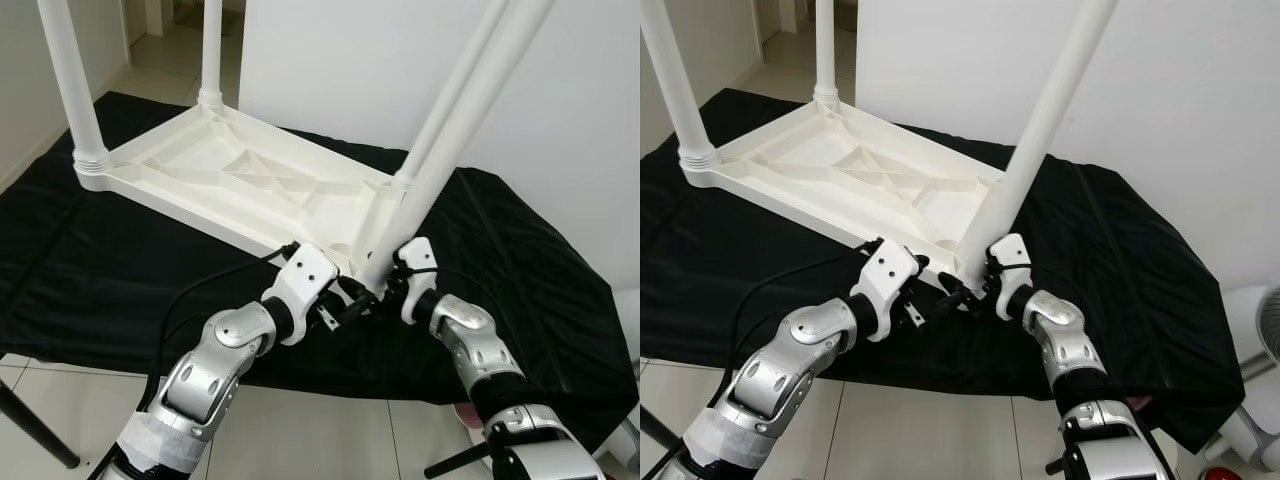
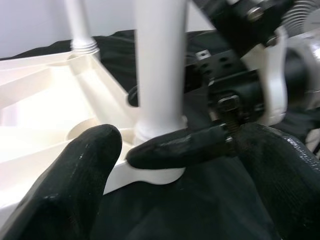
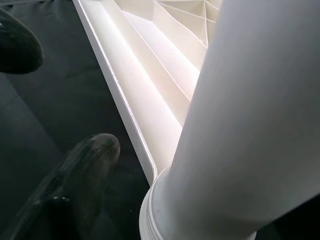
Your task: Building children table
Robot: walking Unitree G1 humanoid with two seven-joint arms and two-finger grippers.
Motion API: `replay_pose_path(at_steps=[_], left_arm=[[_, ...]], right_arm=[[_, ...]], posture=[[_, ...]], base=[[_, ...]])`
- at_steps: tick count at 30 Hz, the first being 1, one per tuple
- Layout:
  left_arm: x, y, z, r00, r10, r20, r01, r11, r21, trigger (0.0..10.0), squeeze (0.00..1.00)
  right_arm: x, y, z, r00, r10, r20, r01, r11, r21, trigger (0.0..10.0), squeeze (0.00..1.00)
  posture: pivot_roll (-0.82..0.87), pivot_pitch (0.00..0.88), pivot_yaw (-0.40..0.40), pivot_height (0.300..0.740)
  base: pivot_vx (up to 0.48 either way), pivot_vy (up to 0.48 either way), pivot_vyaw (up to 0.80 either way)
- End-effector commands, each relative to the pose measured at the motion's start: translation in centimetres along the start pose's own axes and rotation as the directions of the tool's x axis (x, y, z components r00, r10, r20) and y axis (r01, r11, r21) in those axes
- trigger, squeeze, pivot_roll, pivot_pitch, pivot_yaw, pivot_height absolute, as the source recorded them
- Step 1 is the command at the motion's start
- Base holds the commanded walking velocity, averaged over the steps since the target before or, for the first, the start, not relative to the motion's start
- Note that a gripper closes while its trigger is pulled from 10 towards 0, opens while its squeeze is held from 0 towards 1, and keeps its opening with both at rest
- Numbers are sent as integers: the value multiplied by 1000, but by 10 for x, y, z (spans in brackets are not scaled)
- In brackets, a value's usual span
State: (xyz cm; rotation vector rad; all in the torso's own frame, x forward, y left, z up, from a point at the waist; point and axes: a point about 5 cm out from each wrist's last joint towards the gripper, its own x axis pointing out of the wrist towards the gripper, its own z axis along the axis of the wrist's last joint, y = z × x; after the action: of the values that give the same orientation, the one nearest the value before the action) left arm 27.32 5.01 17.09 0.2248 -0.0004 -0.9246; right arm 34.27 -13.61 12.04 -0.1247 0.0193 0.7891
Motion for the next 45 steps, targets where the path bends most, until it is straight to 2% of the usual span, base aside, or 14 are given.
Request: replay_pose_path(at_steps=[1, 17, 18, 19, 23, 25, 27, 29, 34, 35, 36, 38, 43, 45], left_arm=[[6, -4, 6, 1000, -15, 18, 15, 1000, 9, 10000, 0], [6, -5, 8, 1000, -13, 24, 13, 1000, 5, 10000, 0], [7, -5, 8, 1000, -14, 24, 14, 1000, 5, 10000, 0], [7, -5, 7, 1000, -16, 23, 15, 1000, 4, 10000, 0], [7, -5, 7, 1000, -17, 23, 17, 1000, 4, 10000, 0], [8, -6, 7, 1000, -18, 24, 18, 1000, 1, 10000, 0], [8, -6, 7, 1000, -17, 24, 17, 1000, 1, 10000, 0], [8, -7, 7, 1000, -17, 26, 17, 1000, -4, 10000, 0], [9, -9, 6, 999, -20, 28, 20, 1000, -8, 10000, 0], [9, -9, 6, 999, -21, 29, 22, 1000, -9, 10000, 0], [9, -10, 6, 999, -23, 30, 24, 1000, -12, 10000, 0], [9, -10, 6, 999, -24, 30, 24, 1000, -12, 10000, 0], [9, -11, 5, 999, -24, 30, 24, 1000, -16, 10000, 0], [8, -11, 5, 999, -25, 27, 26, 1000, -16, 10000, 0]], right_arm=[[3, 6, -11, 996, 60, -61, -60, 998, 2, 0, 0], [-8, 2, -26, 994, 68, -80, -65, 997, 42, 0, 0], [-8, 3, -26, 996, 59, -74, -56, 997, 46, 667, 0], [-8, 3, -26, 997, 40, -63, -36, 997, 62, 10000, 0], [-7, 2, -23, 999, 3, -41, 1, 996, 88, 10000, 0], [-6, -4, -22, 987, -146, -68, 150, 988, 45, 10000, 0], [-5, -6, -23, 980, -183, -79, 186, 982, 42, 10000, 0], [-1, 1, -20, 960, -268, -76, 274, 959, 75, 10000, 0], [4, 16, -18, 940, -333, -78, 340, 933, 116, 10000, 0], [5, 22, -17, 933, -352, -81, 360, 922, 140, 10000, 0], [6, 32, -15, 887, -451, -96, 461, 867, 187, 10000, 0], [6, 34, -15, 873, -477, -101, 487, 852, 193, 10000, 0], [-5, 35, -7, 770, -630, -96, 637, 753, 165, 10000, 0], [-10, 33, -7, 760, -638, -122, 649, 737, 187, 10000, 0]], posture=[[84, 0, -193, 740], [77, 0, -190, 740], [71, 0, -187, 740], [68, 0, -187, 740], [68, 0, -187, 740], [62, 0, -191, 740], [62, 0, -191, 740], [57, 0, -195, 740], [57, 0, -195, 740], [57, 0, -195, 740], [52, 0, -204, 740], [52, 0, -204, 740], [50, 0, -207, 740], [50, 0, -207, 740]], base=[[0, 0, 0], [0, 0, 0], [0, 0, 0], [0, 0, 0], [0, 0, 0], [0, 0, 0], [0, 0, 0], [0, 0, 0], [0, 0, 0], [0, 0, 0], [0, 0, 0], [0, 0, 0], [0, 0, 0], [0, 0, 0]])
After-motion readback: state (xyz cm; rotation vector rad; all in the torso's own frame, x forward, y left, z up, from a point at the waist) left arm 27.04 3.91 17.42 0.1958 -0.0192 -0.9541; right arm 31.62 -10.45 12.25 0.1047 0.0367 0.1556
